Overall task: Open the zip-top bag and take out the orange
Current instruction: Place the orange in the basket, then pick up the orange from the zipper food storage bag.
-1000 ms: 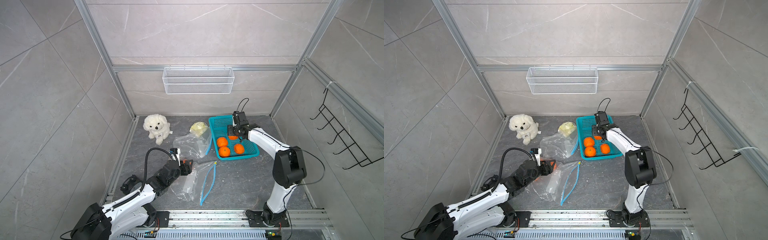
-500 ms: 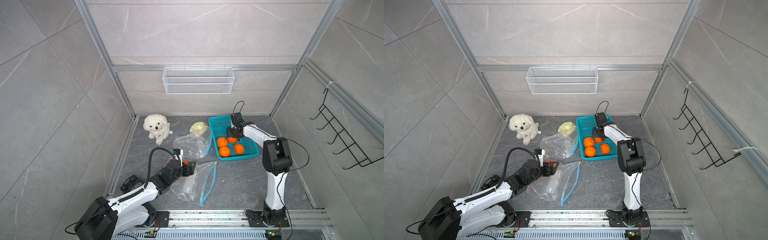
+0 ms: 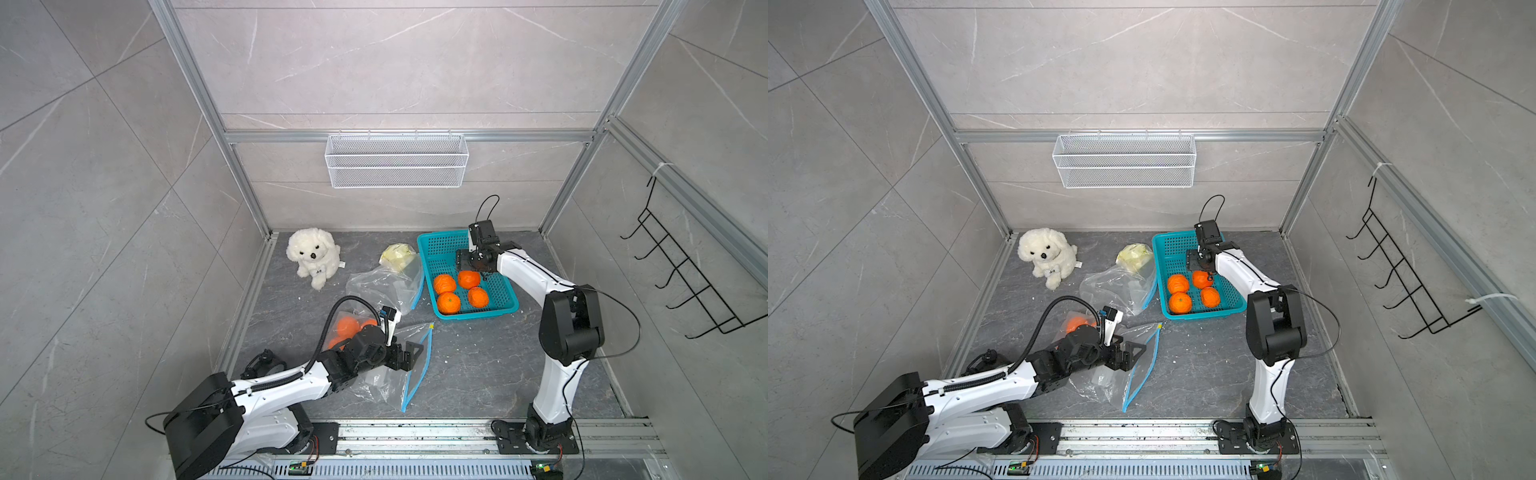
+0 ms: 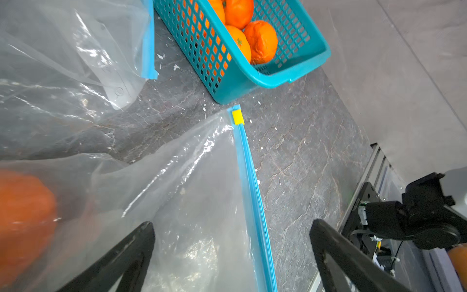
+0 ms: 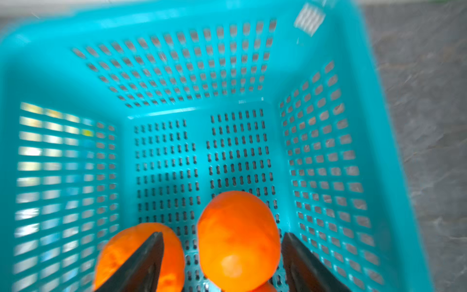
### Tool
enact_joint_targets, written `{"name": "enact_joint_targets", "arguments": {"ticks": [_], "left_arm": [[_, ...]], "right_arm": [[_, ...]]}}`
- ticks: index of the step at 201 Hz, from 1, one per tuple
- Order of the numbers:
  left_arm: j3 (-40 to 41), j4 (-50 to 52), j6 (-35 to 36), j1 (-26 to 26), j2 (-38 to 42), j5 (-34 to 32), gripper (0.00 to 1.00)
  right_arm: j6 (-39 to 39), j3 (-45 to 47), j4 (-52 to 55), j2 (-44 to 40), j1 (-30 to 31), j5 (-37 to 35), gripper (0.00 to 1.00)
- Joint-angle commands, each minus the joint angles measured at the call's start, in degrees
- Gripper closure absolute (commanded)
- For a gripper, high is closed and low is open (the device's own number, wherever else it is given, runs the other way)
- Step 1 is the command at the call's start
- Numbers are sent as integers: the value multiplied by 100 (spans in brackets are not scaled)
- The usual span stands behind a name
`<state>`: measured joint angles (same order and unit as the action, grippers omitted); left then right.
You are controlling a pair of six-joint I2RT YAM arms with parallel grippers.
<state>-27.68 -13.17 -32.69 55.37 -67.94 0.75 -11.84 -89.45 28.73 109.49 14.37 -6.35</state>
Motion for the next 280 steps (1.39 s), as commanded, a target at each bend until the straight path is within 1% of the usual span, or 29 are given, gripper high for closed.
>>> {"name": "enact_joint_targets", "arguments": {"ticks": [1,14,30,35,45,49,62,75,83,101,116,124,140,159,184,197,233,238,246,253,260,268,280], "left_arm": [[-209,311,311,131,-276,-267,8],[-300,390,366,212,-406,-247,14],[-451,488,436,284,-608,-203,30],[-519,542,465,289,-689,-187,37],[-679,671,481,290,-863,-213,53],[-740,710,479,290,-923,-226,59],[-830,724,464,289,-1056,-216,80],[-900,768,430,277,-1057,-303,90],[-943,857,417,281,-1008,-398,100],[-1024,1083,393,272,-804,-642,100],[-1070,1131,418,269,-639,-667,100],[-1100,1129,410,266,-566,-637,100],[-1177,1144,410,268,-473,-570,100],[-1286,1132,405,265,-423,-285,100],[-1338,1155,322,269,-223,-206,100],[-1312,1142,250,254,-17,-232,100],[-1119,1036,51,2,677,-123,100],[-1093,1035,52,-54,762,-76,91],[-1054,1040,52,-136,896,-8,75],[-996,1065,56,-198,1068,-74,65],[-926,1135,92,-243,1256,-267,58],[-881,1323,150,-311,1468,-653,51],[-828,1727,192,-559,1757,-1305,48]], "right_arm": [[43,603,-243,-717,281,194,26],[56,869,-128,-1115,489,187,27],[80,1290,79,-1774,916,138,30],[61,1498,68,-2051,1087,128,30],[2,1965,1,-2578,1434,269,32],[-38,2188,-106,-2796,1626,394,33],[-281,2981,-454,-3426,1992,876,38],[-517,3800,-976,-3902,2219,1442,46],[-610,4245,-1237,-4111,2387,1589,50],[-776,4968,-1892,-4339,2847,1862,54],[-837,5389,-2647,-4335,3203,2317,56],[-972,5554,-3135,-4230,3334,2450,59],[-983,5618,-3710,-3770,3503,2627,60],[-970,5541,-4166,-3247,3588,2559,61],[-909,5402,-4541,-2701,3625,2242,61],[-899,5380,-4742,-2448,3625,2014,60],[-952,5493,-5680,-1887,3625,1945,58],[-954,5484,-5745,-1812,3622,1945,58],[-946,5474,-5874,-1707,3633,1975,57],[-920,5465,-5962,-1633,3634,2035,57],[-904,5444,-5967,-1599,3630,2037,57],[-872,5415,-5914,-1578,3634,2007,56],[-823,5403,-5904,-1547,3631,1942,56]]}}
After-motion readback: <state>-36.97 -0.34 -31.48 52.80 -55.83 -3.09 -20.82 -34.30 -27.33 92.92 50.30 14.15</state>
